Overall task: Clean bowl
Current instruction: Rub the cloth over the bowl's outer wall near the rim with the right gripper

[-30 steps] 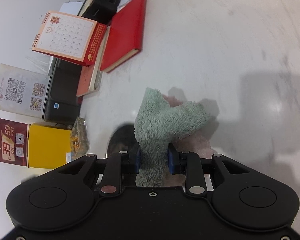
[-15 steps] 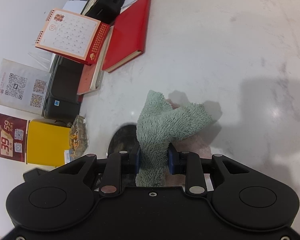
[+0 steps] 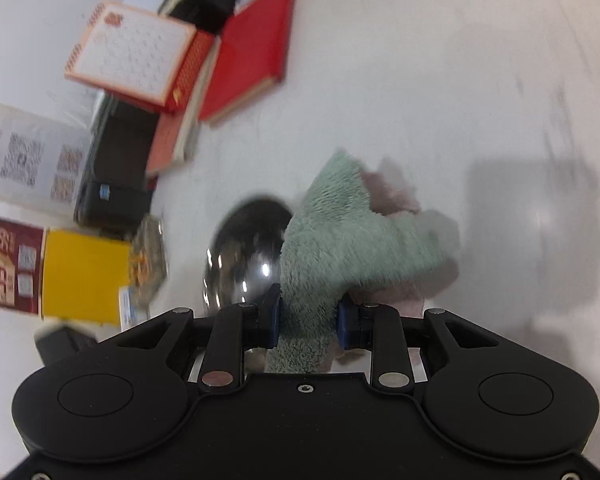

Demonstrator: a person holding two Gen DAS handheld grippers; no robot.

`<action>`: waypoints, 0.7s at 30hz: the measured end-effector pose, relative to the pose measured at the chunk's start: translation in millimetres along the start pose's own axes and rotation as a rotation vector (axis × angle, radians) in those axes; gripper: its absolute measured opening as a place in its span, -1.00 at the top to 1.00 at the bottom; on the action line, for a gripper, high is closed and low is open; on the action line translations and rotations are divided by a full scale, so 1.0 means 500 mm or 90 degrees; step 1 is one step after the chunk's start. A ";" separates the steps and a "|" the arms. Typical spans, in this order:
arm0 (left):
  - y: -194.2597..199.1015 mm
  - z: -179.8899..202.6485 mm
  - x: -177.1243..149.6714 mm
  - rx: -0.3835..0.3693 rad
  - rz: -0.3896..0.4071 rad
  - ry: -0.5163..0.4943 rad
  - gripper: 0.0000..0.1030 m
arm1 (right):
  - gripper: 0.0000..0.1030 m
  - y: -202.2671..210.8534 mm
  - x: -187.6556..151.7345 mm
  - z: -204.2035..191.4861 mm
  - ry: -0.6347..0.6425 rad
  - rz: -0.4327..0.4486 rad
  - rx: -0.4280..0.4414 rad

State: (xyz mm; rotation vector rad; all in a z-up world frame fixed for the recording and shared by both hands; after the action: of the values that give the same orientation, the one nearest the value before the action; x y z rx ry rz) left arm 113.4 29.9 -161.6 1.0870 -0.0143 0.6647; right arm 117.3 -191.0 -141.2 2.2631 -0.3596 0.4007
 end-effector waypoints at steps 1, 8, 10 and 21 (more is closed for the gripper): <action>0.000 0.001 0.000 0.001 0.001 -0.004 0.56 | 0.49 -0.001 0.007 0.001 -0.001 0.006 0.000; -0.001 0.008 -0.004 0.004 0.002 -0.021 0.55 | 0.49 -0.010 -0.102 0.017 -0.071 -0.017 0.057; -0.003 0.012 -0.005 0.010 0.000 -0.026 0.53 | 0.49 -0.011 -0.101 0.019 -0.077 -0.013 0.063; -0.010 0.040 -0.009 0.065 0.001 -0.031 0.38 | 0.45 -0.002 -0.017 0.059 -0.027 0.002 0.103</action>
State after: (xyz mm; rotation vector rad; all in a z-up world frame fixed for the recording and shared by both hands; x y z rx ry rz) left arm 118.3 9.8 -157.2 1.2019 -0.0229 0.6460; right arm 114.7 -211.5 -163.9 2.4318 -0.3646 0.3972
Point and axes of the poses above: each gripper's, at about its wrist camera, not at the fingertips, and y roughly against the way its jaws point, z to its right, x to its top, the point moved 5 cm from there along -y, roughly the way its jaws point, and after that the axes turned 15 degrees about y, right-handed, at the moved point
